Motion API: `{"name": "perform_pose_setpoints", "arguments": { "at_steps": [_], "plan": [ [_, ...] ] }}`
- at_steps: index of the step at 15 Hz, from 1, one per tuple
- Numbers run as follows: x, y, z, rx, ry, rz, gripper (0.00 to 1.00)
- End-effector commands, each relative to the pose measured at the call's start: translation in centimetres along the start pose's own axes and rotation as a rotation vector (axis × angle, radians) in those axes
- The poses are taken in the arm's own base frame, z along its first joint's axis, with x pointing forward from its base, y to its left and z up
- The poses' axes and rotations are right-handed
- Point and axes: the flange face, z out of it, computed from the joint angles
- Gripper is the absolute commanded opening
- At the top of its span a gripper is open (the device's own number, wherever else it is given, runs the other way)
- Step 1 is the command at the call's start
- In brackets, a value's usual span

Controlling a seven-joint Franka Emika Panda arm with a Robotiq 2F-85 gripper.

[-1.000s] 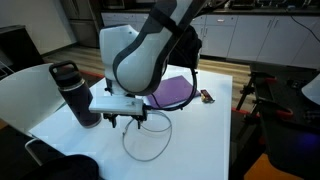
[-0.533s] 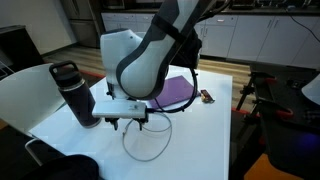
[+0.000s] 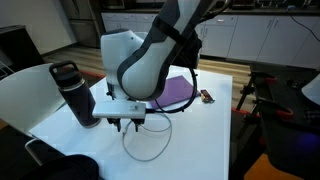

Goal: Straighten the cable on the table

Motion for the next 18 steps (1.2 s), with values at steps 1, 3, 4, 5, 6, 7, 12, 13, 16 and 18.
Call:
{"name": "perform_pose_setpoints", "arguments": {
  "at_steps": [1, 3, 4, 5, 6, 7, 12, 13, 16, 18],
  "plan": [
    [0.0, -0.5, 0.3, 0.012, -0.009, -0.019, 0.71],
    [0.0, -0.4, 0.6, 0.011, -0.010, -0.025, 0.69],
    [0.0, -0.4, 0.7, 0.009, -0.013, -0.026, 0.66],
    [0.0, -0.4, 0.8, 0.008, -0.014, -0.026, 0.66],
    [0.0, -0.4, 0.9, 0.008, -0.016, -0.026, 0.60],
    [0.0, -0.4, 1.0, 0.008, -0.017, -0.026, 0.41],
    [-0.3, -0.6, 1.2, 0.013, -0.020, -0.027, 0.03],
    [-0.3, -0.6, 1.3, 0.013, -0.021, -0.028, 0.00],
    [-1.0, -0.5, 0.6, 0.007, -0.035, -0.034, 0.02],
    [-3.4, 0.0, -0.8, -0.013, -0.068, -0.081, 0.02]
  ]
}}
